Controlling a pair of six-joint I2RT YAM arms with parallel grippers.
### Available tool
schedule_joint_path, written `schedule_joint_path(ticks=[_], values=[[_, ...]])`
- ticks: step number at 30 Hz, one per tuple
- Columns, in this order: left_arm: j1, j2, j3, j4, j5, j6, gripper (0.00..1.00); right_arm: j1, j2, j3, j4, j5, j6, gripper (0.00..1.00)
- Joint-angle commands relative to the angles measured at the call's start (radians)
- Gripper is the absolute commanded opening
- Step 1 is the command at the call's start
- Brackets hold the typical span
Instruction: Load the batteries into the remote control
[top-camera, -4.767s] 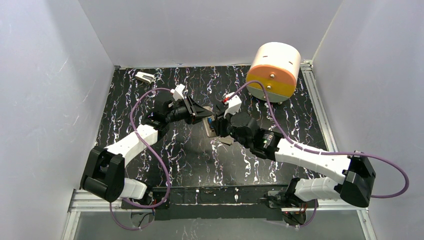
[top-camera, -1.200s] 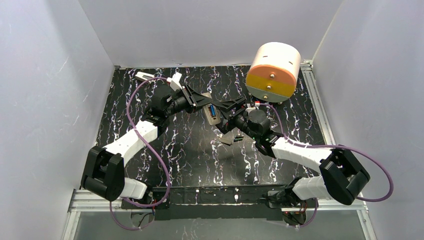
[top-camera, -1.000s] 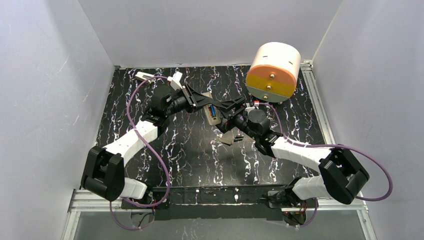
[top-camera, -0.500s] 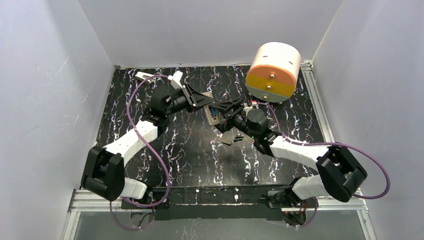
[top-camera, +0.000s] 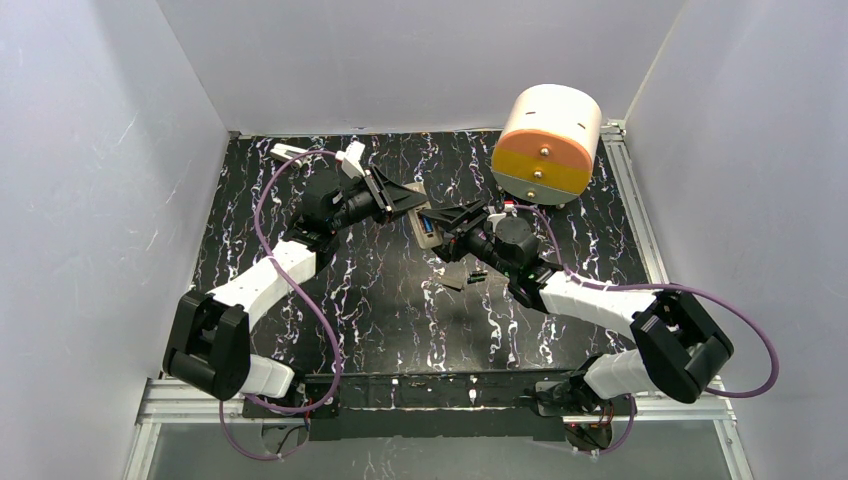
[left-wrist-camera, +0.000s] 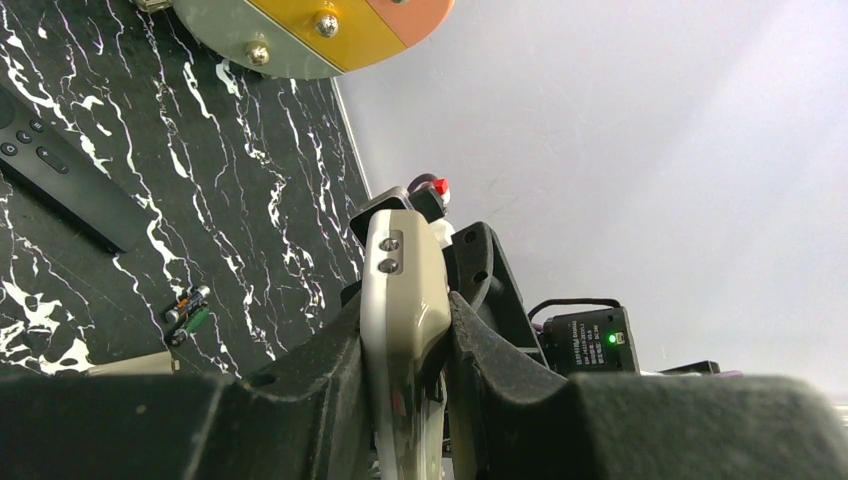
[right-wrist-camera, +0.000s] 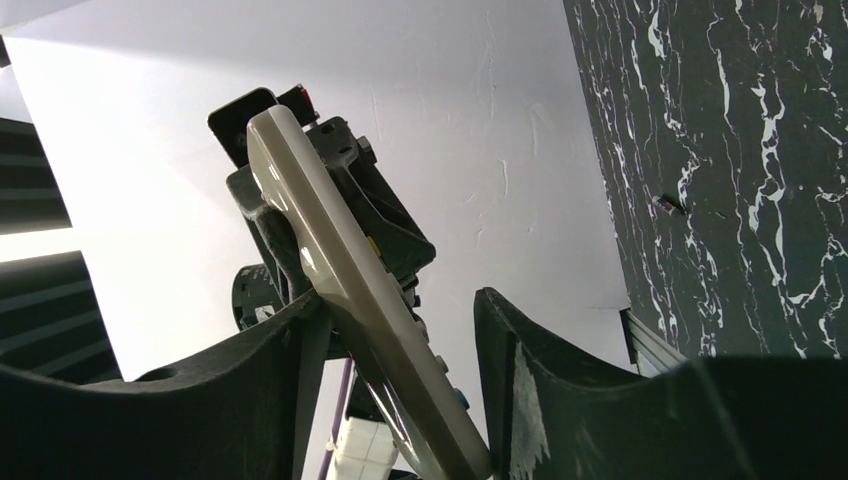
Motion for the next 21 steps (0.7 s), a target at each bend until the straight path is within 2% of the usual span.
schedule_joint_path(ticks=[1,10,12,16,21], values=[[-0.005,-0.003,0.030,0.030,0.019,0.010,0.00,-0.007,-0.002,-0.010,0.048,-0.001,0.001,0.59],[-0.005,-0.005,0.034,0.030,0.021,0.001,0.00,-0.011,-0.025,-0.034,0.037,0.016,-0.048,0.51],[-0.005,-0.005,0.033,0.030,0.021,0.006,0.00,-0.013,-0.031,-0.036,0.060,0.018,-0.073,0.59],[-0.004,-0.008,0.032,0.030,0.027,0.029,0.00,-0.029,-0.061,-0.042,0.104,0.015,-0.166,0.83],[-0.003,-0.015,0.045,0.030,0.066,0.106,0.00,-0.060,-0.122,-0.061,0.077,-0.052,-0.391,0.92]])
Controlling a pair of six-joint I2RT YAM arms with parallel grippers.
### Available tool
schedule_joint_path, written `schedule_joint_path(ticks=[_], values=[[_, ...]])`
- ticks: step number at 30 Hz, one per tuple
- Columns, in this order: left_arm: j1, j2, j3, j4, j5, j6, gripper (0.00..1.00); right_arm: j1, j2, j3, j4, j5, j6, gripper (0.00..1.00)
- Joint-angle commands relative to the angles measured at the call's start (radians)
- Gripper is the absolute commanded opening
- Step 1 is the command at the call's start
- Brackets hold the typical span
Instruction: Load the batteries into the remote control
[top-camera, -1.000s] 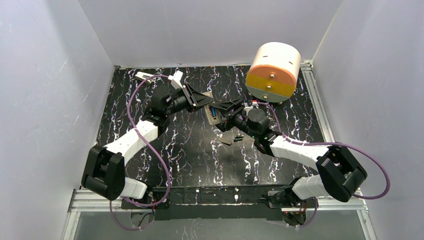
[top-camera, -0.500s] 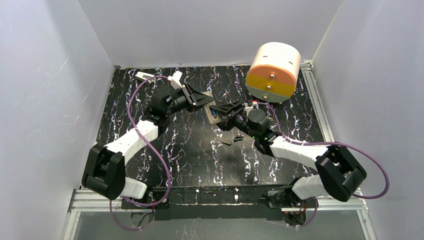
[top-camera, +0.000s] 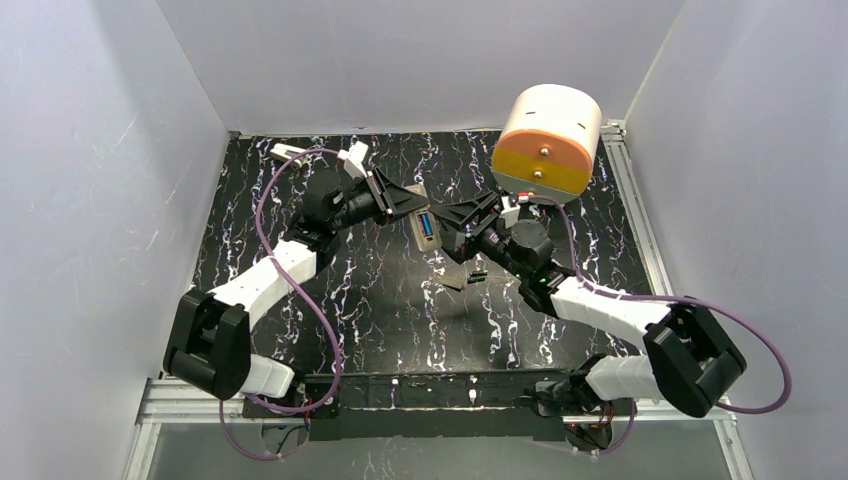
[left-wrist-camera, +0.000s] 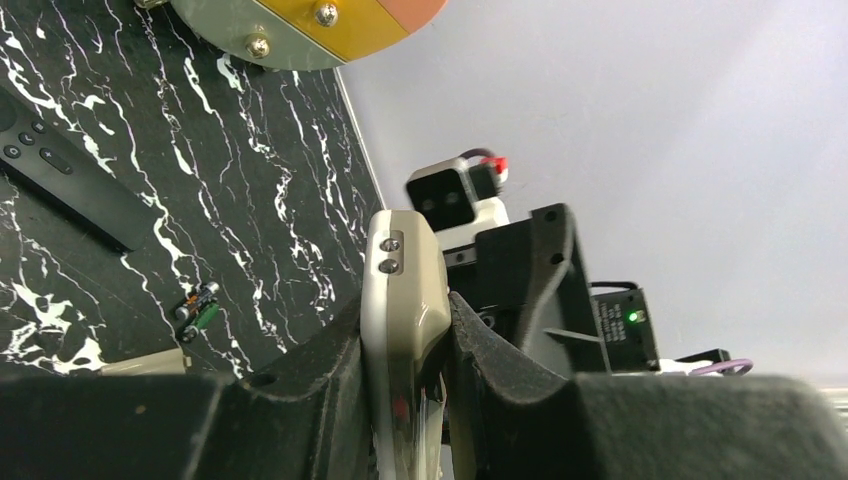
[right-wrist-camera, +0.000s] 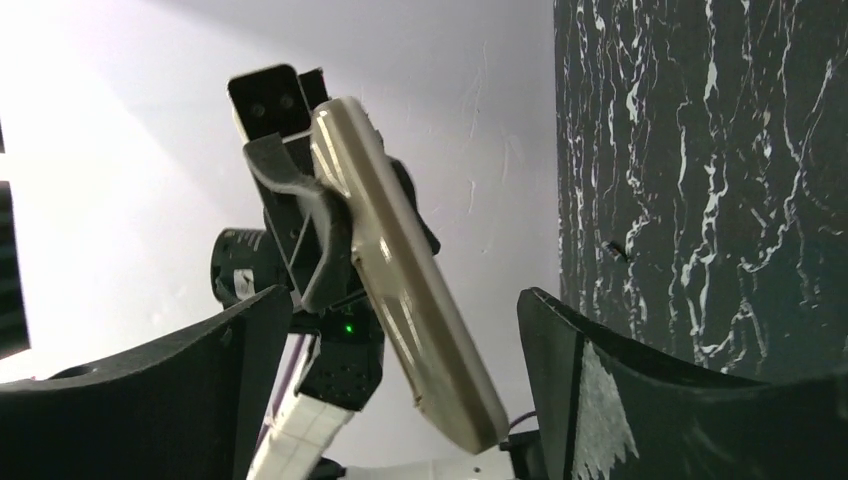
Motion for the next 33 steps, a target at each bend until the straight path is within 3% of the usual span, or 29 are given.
schedule_joint_path(ticks=[1,7,11,27,33], values=[[-0.003,-0.023,0.049,0.029,0.064,0.096,0.00,-0.031,-0.078,-0.008,0.018,-0.072,-0.266,0.92],[-0.003,-0.029,0.075,0.019,0.163,0.175,0.00,-0.033,-0.108,0.116,-0.248,-0.230,-0.697,0.91],[-0.003,-0.040,0.081,0.010,0.198,0.211,0.00,-0.034,-0.111,0.186,-0.406,-0.228,-0.879,0.89],[-0.003,-0.067,0.077,-0.016,0.226,0.255,0.00,-0.033,-0.041,0.284,-0.537,-0.165,-0.982,0.69],[0.000,-0.073,0.075,-0.029,0.219,0.257,0.00,-0.032,-0.039,0.279,-0.590,-0.086,-0.986,0.50]])
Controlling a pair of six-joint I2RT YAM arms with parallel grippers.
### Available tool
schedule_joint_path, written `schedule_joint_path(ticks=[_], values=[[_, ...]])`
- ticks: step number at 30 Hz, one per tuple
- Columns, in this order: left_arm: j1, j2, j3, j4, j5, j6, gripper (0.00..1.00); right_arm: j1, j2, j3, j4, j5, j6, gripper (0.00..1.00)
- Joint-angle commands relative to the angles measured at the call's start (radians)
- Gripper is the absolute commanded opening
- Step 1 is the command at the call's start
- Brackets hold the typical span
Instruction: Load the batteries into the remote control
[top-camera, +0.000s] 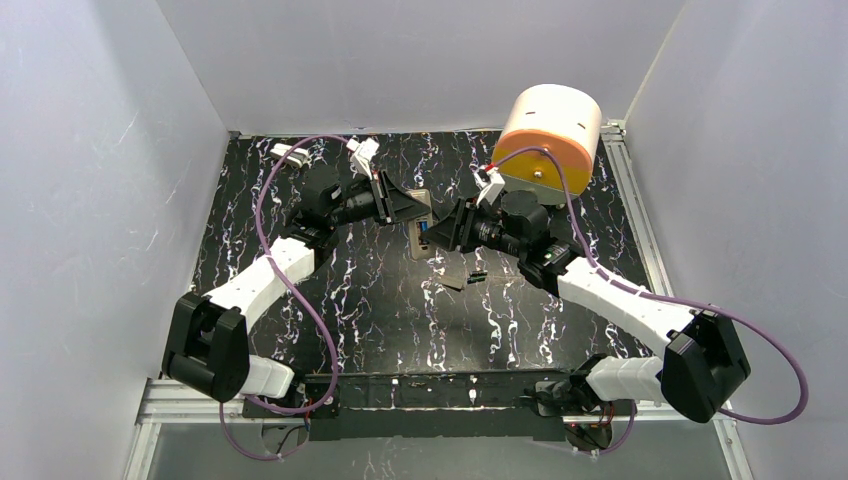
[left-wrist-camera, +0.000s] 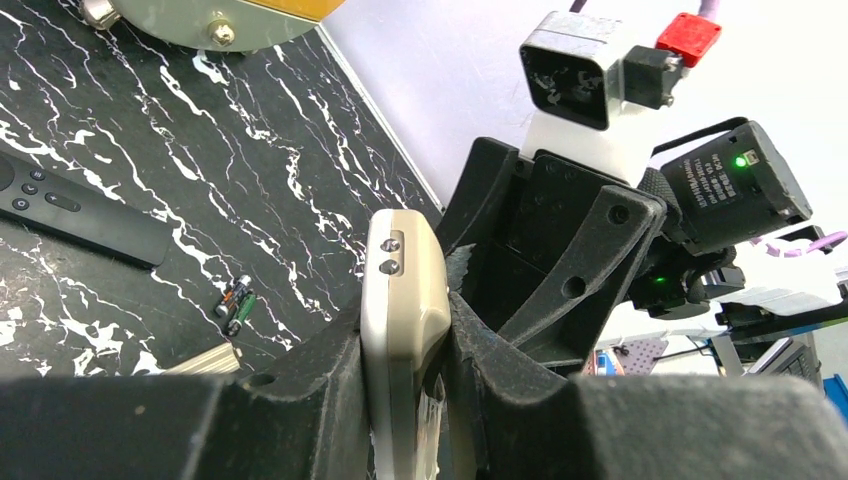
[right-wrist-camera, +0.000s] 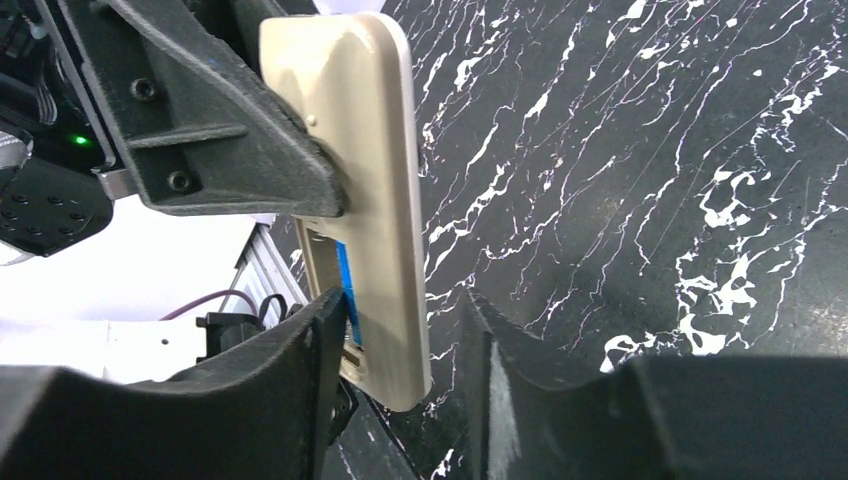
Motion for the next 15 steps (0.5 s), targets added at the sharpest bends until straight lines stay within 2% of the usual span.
schedule_joint_path(ticks=[1,5,10,14,15], values=[[0.000,-0.059,0.031,0.013,0.048,-0.007,0.00,-0.011,0.011,0.025,-0.083,0.120,-0.040,0.47],[0.007,-0.066,0.026,0.003,0.049,-0.007,0.00,-0.011,0.009,0.022,-0.081,0.125,-0.036,0.41],[0.011,-0.073,0.013,-0.002,0.037,0.002,0.00,-0.012,-0.002,0.022,-0.060,0.095,-0.029,0.41],[0.013,-0.078,-0.010,-0.030,-0.022,0.018,0.00,-0.011,-0.055,0.029,-0.043,0.120,0.009,0.68],[0.014,-0.080,-0.016,-0.045,-0.045,0.025,0.00,-0.010,-0.074,0.029,-0.047,0.139,0.010,0.72]])
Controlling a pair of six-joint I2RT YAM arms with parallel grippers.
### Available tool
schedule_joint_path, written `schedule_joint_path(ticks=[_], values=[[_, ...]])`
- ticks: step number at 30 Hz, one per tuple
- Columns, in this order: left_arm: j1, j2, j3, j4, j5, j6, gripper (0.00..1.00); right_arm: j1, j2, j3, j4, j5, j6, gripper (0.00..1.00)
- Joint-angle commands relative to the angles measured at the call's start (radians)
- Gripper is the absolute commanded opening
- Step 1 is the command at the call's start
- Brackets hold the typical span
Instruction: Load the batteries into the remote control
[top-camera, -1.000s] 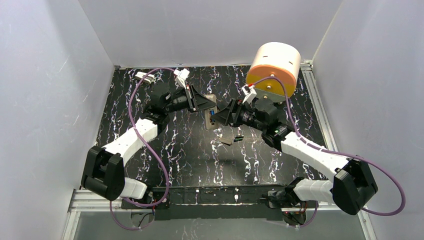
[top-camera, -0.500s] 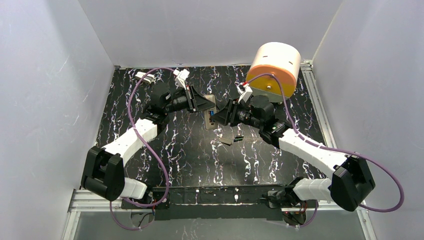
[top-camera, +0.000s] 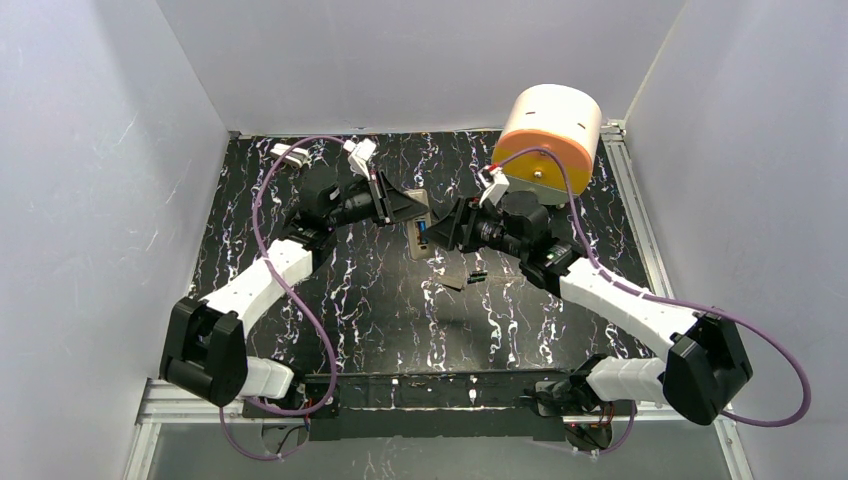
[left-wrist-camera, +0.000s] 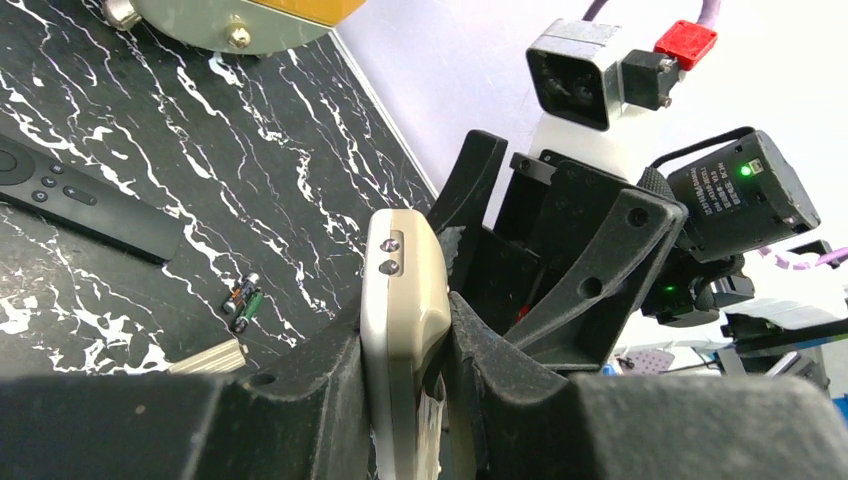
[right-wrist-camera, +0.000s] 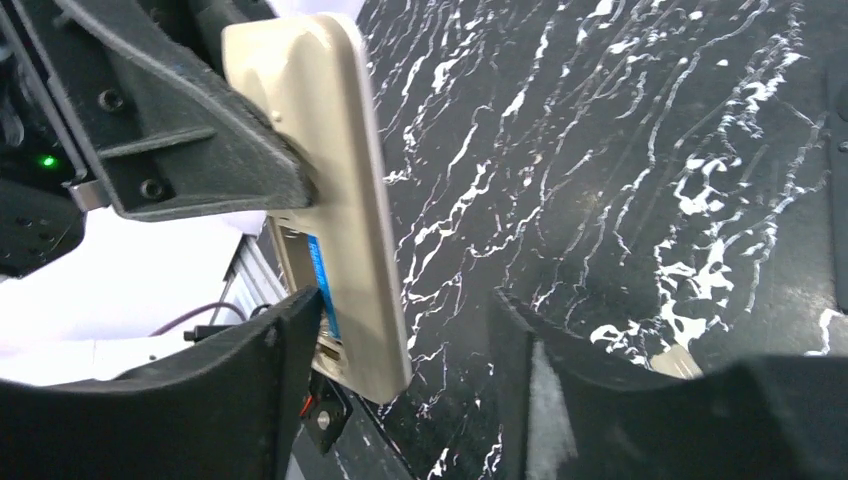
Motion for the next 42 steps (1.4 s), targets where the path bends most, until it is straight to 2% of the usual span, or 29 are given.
schedule_joint_path(ticks=[1,6,8,12,16,22,24,27,31,35,38,42], values=[[0.008,-0.071,-0.018,-0.031,-0.044,0.023,0.00,-0.018,-0.086,0.024,-0.031,0.127,0.000,0.74],[0.025,-0.108,-0.053,-0.163,-0.235,0.066,0.00,-0.020,-0.155,0.026,-0.178,0.272,-0.075,0.77],[0.032,-0.132,-0.068,-0.207,-0.301,0.083,0.00,-0.021,-0.153,0.042,-0.297,0.349,-0.120,0.77],[0.037,-0.182,-0.105,-0.237,-0.373,0.102,0.00,-0.019,-0.104,0.079,-0.483,0.462,-0.211,0.71],[0.039,-0.223,-0.127,-0.240,-0.410,0.119,0.00,-0.020,-0.046,0.060,-0.538,0.492,-0.230,0.66],[0.041,-0.246,-0.131,-0.254,-0.411,0.141,0.00,-0.019,0.093,0.025,-0.491,0.474,-0.268,0.62],[0.043,-0.246,-0.125,-0.268,-0.401,0.148,0.00,-0.019,0.175,0.077,-0.551,0.509,-0.273,0.60],[0.046,-0.245,-0.117,-0.281,-0.381,0.155,0.00,-0.018,0.285,0.171,-0.663,0.568,-0.186,0.59],[0.051,-0.250,-0.124,-0.283,-0.377,0.158,0.00,-0.017,0.315,0.145,-0.593,0.546,-0.069,0.56],[0.053,-0.256,-0.131,-0.282,-0.364,0.158,0.00,-0.017,0.335,0.139,-0.573,0.579,-0.032,0.56],[0.055,-0.247,-0.122,-0.282,-0.321,0.179,0.00,-0.015,0.353,0.146,-0.570,0.557,-0.065,0.62],[0.057,-0.217,-0.093,-0.282,-0.235,0.203,0.00,-0.012,0.357,0.136,-0.523,0.491,-0.258,0.68]])
